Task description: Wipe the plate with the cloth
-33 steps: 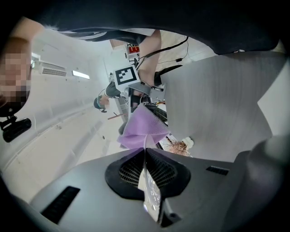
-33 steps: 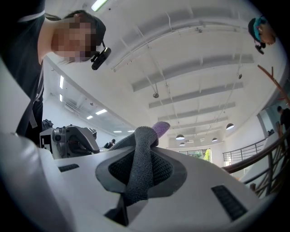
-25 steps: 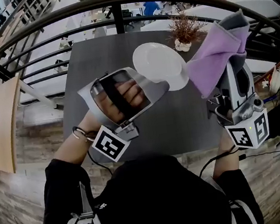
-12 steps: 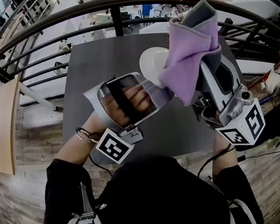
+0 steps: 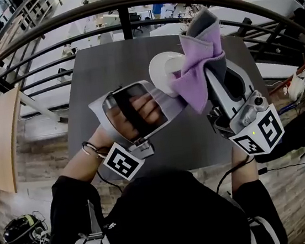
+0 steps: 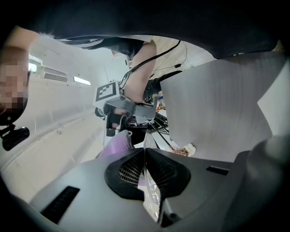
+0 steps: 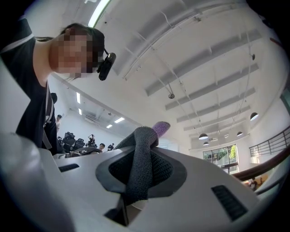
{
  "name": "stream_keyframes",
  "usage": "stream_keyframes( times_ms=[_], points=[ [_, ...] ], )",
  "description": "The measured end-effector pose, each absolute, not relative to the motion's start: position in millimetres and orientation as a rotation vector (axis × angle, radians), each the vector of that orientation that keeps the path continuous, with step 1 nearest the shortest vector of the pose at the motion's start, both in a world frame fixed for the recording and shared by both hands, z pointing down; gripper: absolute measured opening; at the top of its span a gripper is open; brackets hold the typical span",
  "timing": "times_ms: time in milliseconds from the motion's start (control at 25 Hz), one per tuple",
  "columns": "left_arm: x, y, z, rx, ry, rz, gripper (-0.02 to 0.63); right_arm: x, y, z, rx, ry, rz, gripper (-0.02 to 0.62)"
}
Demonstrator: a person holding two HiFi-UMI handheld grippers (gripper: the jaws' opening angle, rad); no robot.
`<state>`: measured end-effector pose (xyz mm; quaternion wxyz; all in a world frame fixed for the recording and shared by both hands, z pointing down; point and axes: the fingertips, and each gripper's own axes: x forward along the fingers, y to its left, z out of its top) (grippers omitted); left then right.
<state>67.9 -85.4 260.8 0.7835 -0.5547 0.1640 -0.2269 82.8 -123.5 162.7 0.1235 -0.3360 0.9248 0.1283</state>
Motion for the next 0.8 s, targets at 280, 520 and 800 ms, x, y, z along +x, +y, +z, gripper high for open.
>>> stream_keyframes(
  times_ms=[280,520,800],
  points=[
    [63.7,-82.3,261.7,-1.185,0.363,-0.470,0.017,92.7,-134.4,185.1,-1.060,2.739,0.336,0.061],
    [61.3,-80.9,257.8,-1.180,0.374,-0.460,0.017,106.7,-142.2,196.0,-1.144,2.730,0.311,0.061],
    [59.5,-78.7,258.3,-1.183,0.378,-0.446,0.017,128.2,-154.0,211.5,-1.261,2.709,0.280,0.061]
  ],
)
